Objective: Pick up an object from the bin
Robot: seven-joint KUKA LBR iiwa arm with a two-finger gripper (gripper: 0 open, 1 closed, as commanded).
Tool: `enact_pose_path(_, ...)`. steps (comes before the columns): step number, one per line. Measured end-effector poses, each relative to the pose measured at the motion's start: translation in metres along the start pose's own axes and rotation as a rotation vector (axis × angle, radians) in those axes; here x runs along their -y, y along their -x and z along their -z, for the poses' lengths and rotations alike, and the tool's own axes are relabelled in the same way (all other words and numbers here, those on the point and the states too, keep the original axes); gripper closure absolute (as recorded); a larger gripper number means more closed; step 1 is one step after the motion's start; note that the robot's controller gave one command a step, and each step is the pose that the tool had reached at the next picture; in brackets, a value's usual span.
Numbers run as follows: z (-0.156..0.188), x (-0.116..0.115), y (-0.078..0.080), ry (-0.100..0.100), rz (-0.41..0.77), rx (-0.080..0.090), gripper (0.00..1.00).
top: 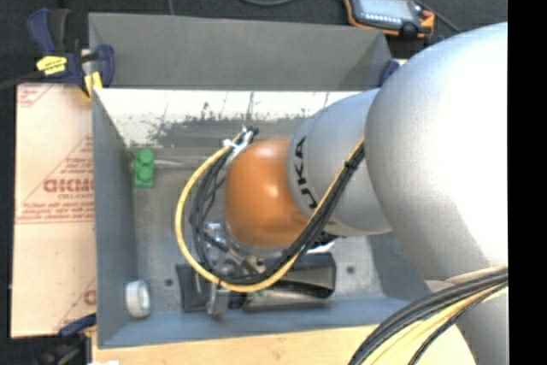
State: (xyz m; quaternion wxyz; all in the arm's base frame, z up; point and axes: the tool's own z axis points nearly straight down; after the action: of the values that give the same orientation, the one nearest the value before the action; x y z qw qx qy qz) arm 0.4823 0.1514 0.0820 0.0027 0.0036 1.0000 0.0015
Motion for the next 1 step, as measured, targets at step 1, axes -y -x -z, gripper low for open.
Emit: enact_pose_path(1,0.046,0.0031,-0.006,-0.005,0.035,-0.009,0.0)
